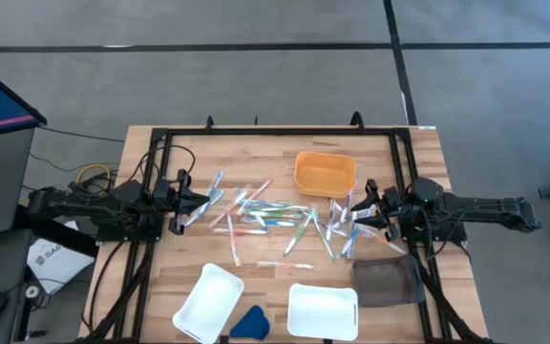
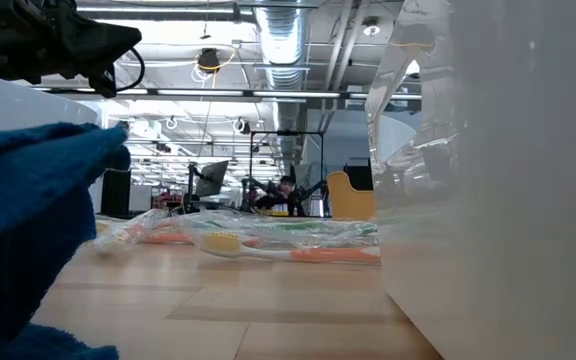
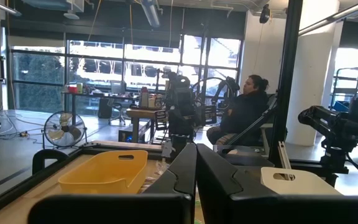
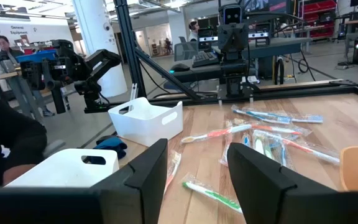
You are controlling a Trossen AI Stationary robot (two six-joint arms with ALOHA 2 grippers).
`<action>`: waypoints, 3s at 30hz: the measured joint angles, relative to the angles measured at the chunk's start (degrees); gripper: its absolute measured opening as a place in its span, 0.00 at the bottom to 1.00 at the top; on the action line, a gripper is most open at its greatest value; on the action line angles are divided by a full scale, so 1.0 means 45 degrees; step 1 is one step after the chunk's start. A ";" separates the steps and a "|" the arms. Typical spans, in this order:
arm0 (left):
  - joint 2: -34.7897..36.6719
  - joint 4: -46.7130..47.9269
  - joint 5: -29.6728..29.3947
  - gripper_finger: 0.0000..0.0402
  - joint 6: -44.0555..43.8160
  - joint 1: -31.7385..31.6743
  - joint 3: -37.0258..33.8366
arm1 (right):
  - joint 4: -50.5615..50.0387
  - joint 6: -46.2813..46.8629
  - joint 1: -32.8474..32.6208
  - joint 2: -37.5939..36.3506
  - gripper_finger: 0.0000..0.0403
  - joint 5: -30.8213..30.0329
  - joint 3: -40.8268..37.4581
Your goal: Pick & Place Toothbrushes
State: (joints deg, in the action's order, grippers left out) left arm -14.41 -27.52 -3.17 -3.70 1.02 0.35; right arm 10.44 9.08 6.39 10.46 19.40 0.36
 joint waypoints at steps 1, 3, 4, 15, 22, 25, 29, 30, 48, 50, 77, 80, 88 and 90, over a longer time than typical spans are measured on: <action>0.0000 0.0002 0.0000 0.01 0.0000 -0.0002 0.0000 | 0.0000 0.0000 0.0005 -0.0005 0.40 0.0000 -0.0005; 0.0000 0.0002 -0.0001 0.01 0.0003 -0.0005 -0.0001 | 0.0000 -0.0005 0.0000 -0.0001 0.40 0.0000 -0.0005; 0.0000 0.0002 -0.0002 0.01 0.0000 0.0000 0.0000 | 0.0003 0.0000 0.0000 0.0000 0.40 0.0000 -0.0003; 0.0000 0.0001 -0.0002 0.01 0.0003 -0.0001 0.0001 | 0.0002 -0.0005 0.0005 -0.0002 0.40 0.0000 -0.0005; 0.0000 0.0002 -0.0002 0.01 0.0000 -0.0002 -0.0002 | 0.0000 -0.0005 0.0000 -0.0005 0.40 0.0000 0.0000; 0.0000 0.0002 -0.0001 0.01 0.0001 -0.0001 -0.0002 | 0.0002 -0.0003 0.0002 0.0000 0.40 0.0000 0.0000; 0.0000 0.0002 0.0001 0.01 0.0000 -0.0004 0.0002 | 0.0002 -0.0004 0.0002 -0.0005 0.40 0.0000 -0.0001; 0.0002 0.0002 -0.0002 0.01 0.0002 -0.0001 0.0001 | 0.0002 0.0000 0.0005 -0.0002 0.40 0.0000 -0.0003; 0.0000 0.0002 -0.0002 0.01 0.0005 0.0000 -0.0002 | 0.0002 0.0000 0.0000 -0.0001 0.40 0.0000 -0.0003; 0.0000 0.0001 -0.0001 0.01 0.0000 -0.0003 -0.0002 | 0.0004 -0.0005 0.0000 -0.0002 0.40 0.0000 -0.0004; -0.0161 -0.3509 -0.0007 0.01 0.0802 -0.0005 0.0082 | 0.0000 -0.0004 0.0000 -0.0005 0.40 0.0000 -0.0004; -0.0926 -0.3309 -0.0002 0.01 0.0997 -0.0024 0.0877 | 0.0004 -0.0005 0.0000 0.0000 0.40 0.0000 -0.0005; -0.6132 -0.3238 -0.0002 0.01 0.2308 -0.0024 0.4818 | 0.0005 -0.0003 0.0005 -0.0002 0.40 0.0000 0.0000; -0.7354 -0.3216 -0.0007 0.01 0.2308 -0.0024 0.5741 | 0.0004 -0.0005 0.0004 -0.0002 0.40 0.0001 -0.0002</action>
State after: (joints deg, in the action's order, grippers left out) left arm -47.51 -41.99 -3.20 6.68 0.91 26.19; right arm 10.45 9.06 6.41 10.45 19.40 0.35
